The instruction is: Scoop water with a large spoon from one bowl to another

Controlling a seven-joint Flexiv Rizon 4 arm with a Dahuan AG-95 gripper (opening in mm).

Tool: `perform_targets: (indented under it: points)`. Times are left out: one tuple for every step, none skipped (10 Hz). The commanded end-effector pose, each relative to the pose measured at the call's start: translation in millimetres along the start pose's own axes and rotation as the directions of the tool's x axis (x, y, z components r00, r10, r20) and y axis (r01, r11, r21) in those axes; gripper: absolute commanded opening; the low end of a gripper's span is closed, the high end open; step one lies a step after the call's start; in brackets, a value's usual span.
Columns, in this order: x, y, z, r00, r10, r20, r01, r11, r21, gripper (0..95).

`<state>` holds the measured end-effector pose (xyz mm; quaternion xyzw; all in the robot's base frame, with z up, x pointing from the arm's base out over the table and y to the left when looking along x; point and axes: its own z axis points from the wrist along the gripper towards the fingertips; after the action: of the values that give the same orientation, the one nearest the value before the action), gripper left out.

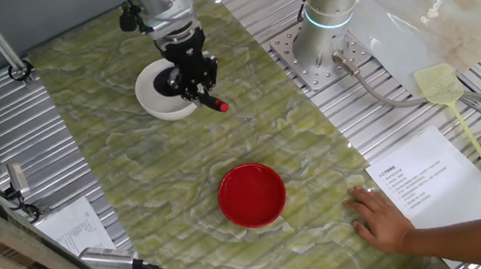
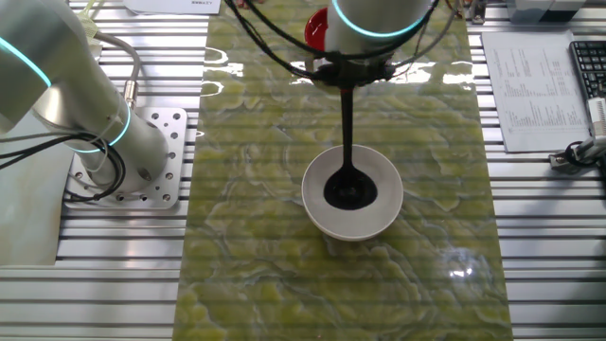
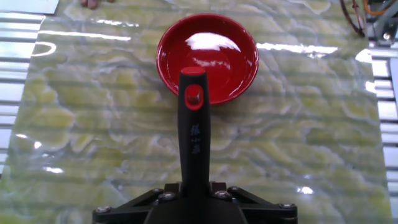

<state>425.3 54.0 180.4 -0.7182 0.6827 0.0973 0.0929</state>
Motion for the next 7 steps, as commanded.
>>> perform_targets:
  points:
    - [5.8,3.0,6.6,0.999,-0.023,0.022,0.025,0.997,-0.077,0.0]
    - [8.2,3.5,9.3,0.999,-0.038,0.029,0.041,0.995,-0.090,0.0]
    - [11.4,2.5,13.0,0.997,-0.044,0.056,0.051,0.990,-0.130,0.0]
    - [14.7,2.1,16.8,0.996,-0.037,0.085,0.051,0.986,-0.161,0.0]
    - [18.5,2.1,21.4,0.993,-0.032,0.110,0.051,0.983,-0.175,0.0]
    - [22.3,2.5,26.3,0.990,-0.031,0.136,0.056,0.982,-0.181,0.0]
    - [24.7,4.8,29.5,0.986,-0.009,0.164,0.043,0.978,-0.203,0.0]
